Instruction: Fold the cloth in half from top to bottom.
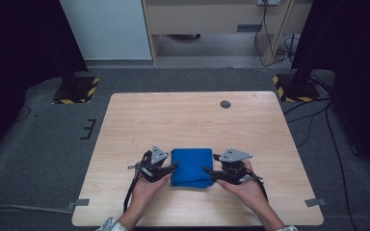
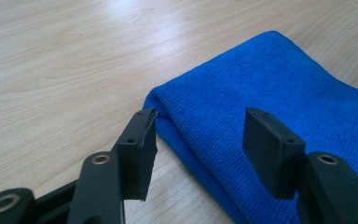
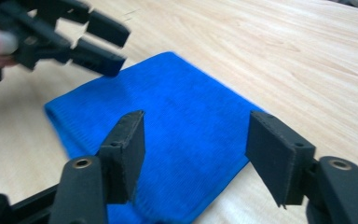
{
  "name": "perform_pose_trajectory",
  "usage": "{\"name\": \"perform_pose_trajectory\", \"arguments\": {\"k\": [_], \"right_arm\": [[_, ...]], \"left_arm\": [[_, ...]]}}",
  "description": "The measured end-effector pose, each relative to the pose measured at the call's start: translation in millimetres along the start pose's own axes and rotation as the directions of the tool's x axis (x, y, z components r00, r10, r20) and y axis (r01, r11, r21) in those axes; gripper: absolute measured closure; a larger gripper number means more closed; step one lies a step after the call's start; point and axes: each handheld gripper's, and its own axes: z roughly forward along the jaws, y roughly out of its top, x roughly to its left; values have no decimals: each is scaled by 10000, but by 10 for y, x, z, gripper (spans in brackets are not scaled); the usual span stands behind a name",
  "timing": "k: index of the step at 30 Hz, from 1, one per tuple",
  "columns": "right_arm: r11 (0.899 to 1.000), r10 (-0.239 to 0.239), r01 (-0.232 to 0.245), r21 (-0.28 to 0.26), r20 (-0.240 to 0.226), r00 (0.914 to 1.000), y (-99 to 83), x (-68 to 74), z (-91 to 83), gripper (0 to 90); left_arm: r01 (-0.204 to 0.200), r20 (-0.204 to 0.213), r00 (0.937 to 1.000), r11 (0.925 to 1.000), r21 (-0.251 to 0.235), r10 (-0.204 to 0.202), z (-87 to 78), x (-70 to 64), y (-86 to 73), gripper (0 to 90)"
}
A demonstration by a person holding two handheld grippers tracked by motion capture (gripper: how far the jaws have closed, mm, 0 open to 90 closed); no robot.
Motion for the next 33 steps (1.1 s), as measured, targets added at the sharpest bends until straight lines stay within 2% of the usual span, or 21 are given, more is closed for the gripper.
{"name": "perform_pose_trajectory", "arguments": {"k": [7, 9, 17, 24, 27, 33], "right_arm": [[9998, 201, -204, 56, 462, 9987, -7, -51, 72, 251], [9999, 134, -128, -98, 685, 9976, -9, -83, 103, 212], [9994, 336, -338, 1, 1140, 9929, 9, -172, 160, 136], [9986, 532, -518, -140, 1284, 9903, 10, -286, 95, 114], [9975, 707, -688, -185, 1393, 9877, 3, -334, 65, 113], [9956, 929, -906, -221, 1533, 9838, -18, -424, 31, 113]], "left_arm": [[-62, -95, 9999, 10000, -59, 61, 14, 24, 23, 372], [-107, -112, 9999, 9999, -103, 106, 18, 27, 44, 315], [-79, 15, 10000, 9999, -86, 79, 50, 44, 82, 183], [122, -37, 9999, 9999, -99, -123, 38, 117, 94, 116], [306, -111, 9995, 9995, -16, -306, 38, 190, 87, 103], [472, -199, 9987, 9988, 94, -470, 43, 237, 63, 92]]}}
